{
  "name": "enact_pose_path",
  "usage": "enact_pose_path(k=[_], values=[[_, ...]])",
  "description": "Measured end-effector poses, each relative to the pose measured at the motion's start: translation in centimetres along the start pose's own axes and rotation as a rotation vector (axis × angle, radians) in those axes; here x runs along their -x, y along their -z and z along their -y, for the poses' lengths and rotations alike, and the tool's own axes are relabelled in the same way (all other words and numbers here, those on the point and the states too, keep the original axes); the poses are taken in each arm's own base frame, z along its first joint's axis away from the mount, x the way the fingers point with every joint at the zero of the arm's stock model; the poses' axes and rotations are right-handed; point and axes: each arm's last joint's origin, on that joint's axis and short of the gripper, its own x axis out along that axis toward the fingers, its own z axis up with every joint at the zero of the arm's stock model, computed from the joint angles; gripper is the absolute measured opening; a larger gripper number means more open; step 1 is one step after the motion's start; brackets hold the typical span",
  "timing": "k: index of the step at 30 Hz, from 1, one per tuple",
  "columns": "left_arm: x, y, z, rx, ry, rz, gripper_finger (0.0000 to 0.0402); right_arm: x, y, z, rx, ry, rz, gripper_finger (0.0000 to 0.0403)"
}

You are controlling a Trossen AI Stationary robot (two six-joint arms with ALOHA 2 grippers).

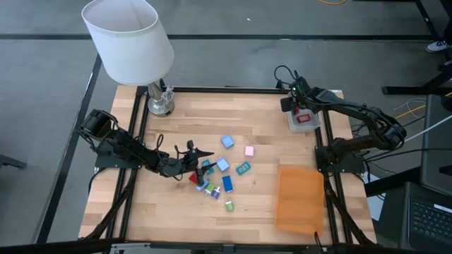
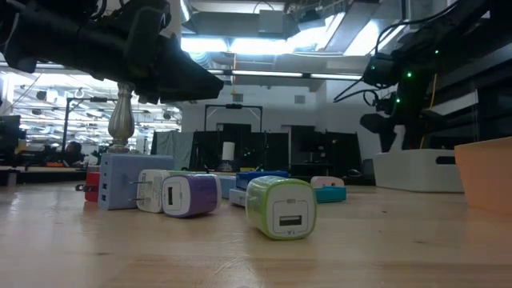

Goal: Pick & Place Office items
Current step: Put the right light blue digital clock into the gray bin

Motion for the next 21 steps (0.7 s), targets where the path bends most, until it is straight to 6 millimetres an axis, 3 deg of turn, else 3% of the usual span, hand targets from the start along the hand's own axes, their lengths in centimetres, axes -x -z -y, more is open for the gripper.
enact_pose_path(k=[6,12,17,21], values=[[0.0,0.0,0.0,-0.006,0.001,0.0,0.0194,1.1,-0.2,-0.1,0.002,-0.031,0.052,0.0272],[0.0,0.0,0.0,-0.009,0.001,-0.001,0.0194,5.8,-0.8,-0.7,0.057,-0.238,0.212,0.0255],[0.0,0.0,0.0,-0.014,0.0,-0.001,0.0194,9.7,0.8,-4.5,0.287,-0.655,0.258,0.0251],[0.0,0.0,0.0,-0.02,-0.001,-0.002,0.0194,12.0,3.7,-8.6,0.554,-0.816,0.345,0.0251]])
